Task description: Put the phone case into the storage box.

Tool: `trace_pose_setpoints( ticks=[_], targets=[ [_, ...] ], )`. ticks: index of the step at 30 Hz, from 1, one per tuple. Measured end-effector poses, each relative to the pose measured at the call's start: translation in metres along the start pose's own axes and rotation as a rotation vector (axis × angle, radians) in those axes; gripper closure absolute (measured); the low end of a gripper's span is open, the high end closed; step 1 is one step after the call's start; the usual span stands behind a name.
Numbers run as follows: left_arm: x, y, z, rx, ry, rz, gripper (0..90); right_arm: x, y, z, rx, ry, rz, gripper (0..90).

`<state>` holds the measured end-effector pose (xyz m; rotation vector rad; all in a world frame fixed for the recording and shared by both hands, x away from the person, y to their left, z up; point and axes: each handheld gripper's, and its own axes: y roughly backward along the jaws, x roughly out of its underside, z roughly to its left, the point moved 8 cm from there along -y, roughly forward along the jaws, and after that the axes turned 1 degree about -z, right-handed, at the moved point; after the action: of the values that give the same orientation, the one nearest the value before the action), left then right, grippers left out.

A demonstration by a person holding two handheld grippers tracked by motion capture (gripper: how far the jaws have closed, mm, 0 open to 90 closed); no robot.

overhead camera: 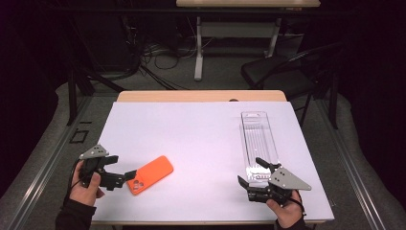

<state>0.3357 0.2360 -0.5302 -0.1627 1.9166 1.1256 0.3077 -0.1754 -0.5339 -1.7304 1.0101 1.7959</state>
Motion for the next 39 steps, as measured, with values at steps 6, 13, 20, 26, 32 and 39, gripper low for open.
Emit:
trace_pose_setpoints(
  ticks=[6,13,20,26,32,39],
  targets=[
    [-0.009,0.004,0.003,0.033,-0.003,0.046,2.0,0.001,0.000,0.000,-0.002,0.000,0.006,14.0],
    [-0.015,0.001,0.004,0.050,0.004,0.184,1.9,0.004,-0.002,0.000,-0.007,-0.006,0.013,14.1],
    [-0.020,-0.007,0.000,0.026,-0.049,0.249,2.0,0.005,-0.003,0.000,-0.009,-0.009,0.016,14.1],
    [-0.026,-0.015,-0.003,0.000,-0.099,0.283,2.0,0.005,-0.003,0.000,-0.012,-0.014,0.015,14.1],
    [-0.029,-0.022,-0.006,0.000,-0.122,0.308,2.0,0.006,-0.003,0.000,-0.011,-0.018,0.014,14.1],
    [-0.033,-0.029,-0.009,0.004,-0.140,0.334,2.0,0.007,-0.004,0.000,-0.012,-0.022,0.017,14.1]
  ],
)
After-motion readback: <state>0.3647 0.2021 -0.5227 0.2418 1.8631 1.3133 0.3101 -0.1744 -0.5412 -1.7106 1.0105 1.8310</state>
